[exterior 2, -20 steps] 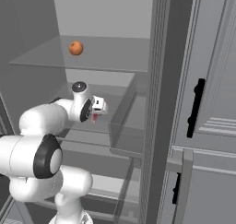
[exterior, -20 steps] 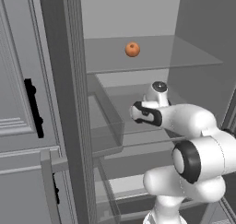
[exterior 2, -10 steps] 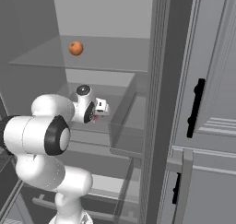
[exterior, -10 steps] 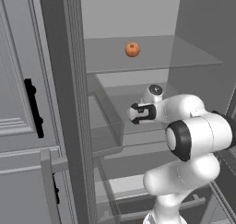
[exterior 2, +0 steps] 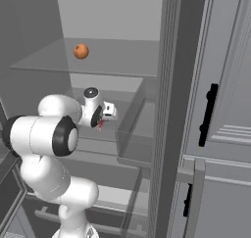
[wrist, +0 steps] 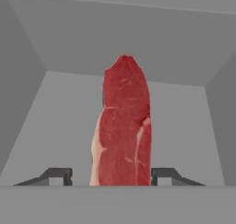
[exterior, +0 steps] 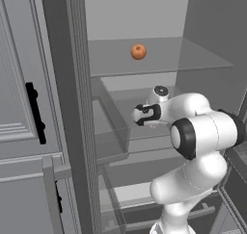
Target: Place one onion and one steak in each tupperware on the nearby counter, to pack two identical lunches.
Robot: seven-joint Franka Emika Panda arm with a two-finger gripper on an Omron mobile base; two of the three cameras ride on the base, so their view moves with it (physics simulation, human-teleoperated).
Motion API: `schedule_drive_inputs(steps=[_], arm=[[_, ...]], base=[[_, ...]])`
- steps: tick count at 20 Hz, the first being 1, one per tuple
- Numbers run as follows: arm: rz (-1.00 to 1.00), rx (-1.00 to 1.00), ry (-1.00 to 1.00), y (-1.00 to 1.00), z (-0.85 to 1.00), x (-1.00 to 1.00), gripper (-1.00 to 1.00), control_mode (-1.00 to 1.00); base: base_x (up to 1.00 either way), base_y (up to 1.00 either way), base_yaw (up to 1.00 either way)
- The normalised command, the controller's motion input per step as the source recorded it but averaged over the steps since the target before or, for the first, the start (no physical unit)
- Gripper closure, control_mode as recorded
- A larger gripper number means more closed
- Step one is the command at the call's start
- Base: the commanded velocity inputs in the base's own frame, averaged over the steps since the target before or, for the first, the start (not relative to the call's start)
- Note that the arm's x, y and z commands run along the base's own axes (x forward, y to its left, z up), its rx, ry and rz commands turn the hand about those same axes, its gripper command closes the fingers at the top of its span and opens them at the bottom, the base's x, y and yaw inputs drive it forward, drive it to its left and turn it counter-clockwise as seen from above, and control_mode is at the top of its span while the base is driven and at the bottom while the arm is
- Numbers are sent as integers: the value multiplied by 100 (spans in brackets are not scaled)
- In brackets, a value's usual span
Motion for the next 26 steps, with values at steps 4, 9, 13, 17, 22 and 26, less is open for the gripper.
schedule_drive_inputs(steps=[4, 9, 13, 17, 22, 26], arm=[[0, 0, -1, 0, -49, 10, 100, -100], [0, -3, -13, 0, -11, -14, 100, -100], [-10, 6, -11, -1, 59, -99, 100, -100], [-14, 5, -11, 0, 100, -100, 100, -100], [-9, 8, -3, -2, 100, -100, 100, -100], [0, 13, 1, -18, 100, -100, 100, -100]], base=[[0, 0, 0], [0, 0, 0], [0, 0, 0], [0, 0, 0], [0, 0, 0], [0, 0, 0]])
